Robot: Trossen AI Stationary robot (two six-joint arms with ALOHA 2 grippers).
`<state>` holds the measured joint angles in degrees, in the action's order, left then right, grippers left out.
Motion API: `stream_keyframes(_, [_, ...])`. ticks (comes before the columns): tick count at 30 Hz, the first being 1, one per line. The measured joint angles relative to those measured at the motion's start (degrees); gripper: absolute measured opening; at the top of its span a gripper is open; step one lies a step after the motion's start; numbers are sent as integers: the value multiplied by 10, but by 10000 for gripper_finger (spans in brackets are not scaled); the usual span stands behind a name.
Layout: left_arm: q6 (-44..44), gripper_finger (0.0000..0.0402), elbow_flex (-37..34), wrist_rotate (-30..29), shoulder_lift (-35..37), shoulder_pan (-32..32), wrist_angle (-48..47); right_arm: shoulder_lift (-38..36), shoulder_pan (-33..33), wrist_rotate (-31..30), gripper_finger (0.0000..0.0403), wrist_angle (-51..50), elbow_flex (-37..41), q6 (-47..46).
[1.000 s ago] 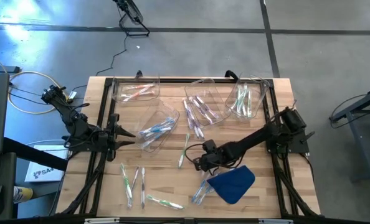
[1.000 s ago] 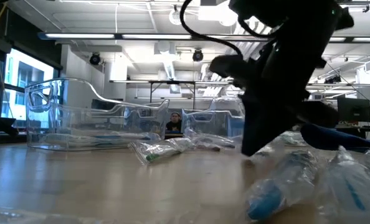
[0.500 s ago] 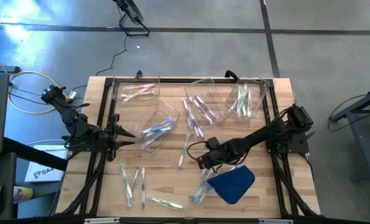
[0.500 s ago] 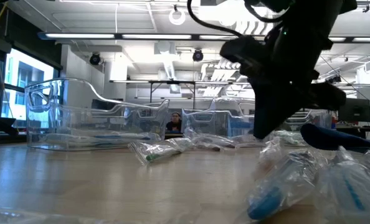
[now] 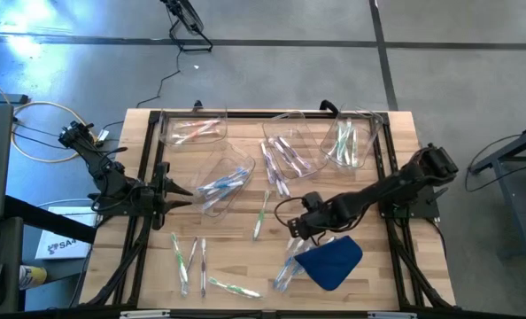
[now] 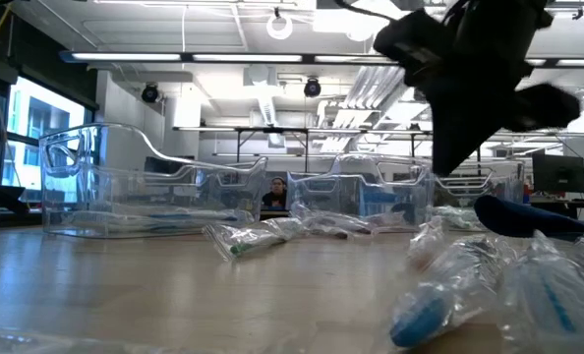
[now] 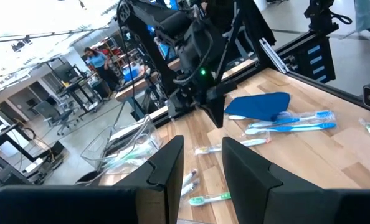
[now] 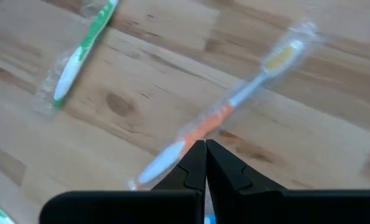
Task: Pick & Place Toothbrushes
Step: Put the orange toothbrush into the top left transparent bin
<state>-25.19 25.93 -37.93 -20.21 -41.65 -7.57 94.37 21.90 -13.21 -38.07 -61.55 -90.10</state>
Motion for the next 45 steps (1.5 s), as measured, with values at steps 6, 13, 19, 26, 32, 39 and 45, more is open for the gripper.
stream_keyframes(6, [3, 106, 0, 0, 0, 0, 1, 5, 28, -48, 3, -91, -60, -92])
stream_keyframes(13, [32, 106, 0, 1, 0, 0, 1, 7, 41, -103, 3, -100, -87, -135])
stream_keyframes(19, [32, 106, 0, 1, 0, 0, 1, 44, 39, -104, 3, -85, -87, -153])
stream_keyframes(26, [31, 106, 0, 1, 0, 0, 1, 90, 43, -85, 3, -17, -87, -154])
stream_keyframes(32, [30, 106, 0, 0, 0, 0, 0, 92, 44, -110, 3, -2, -87, -151])
stream_keyframes(39, [30, 106, 0, 0, 0, 0, 0, 92, 43, -107, 3, -3, -87, -147])
stream_keyframes(45, [30, 106, 0, 0, 0, 0, 0, 92, 42, -103, 3, -3, -87, -147])
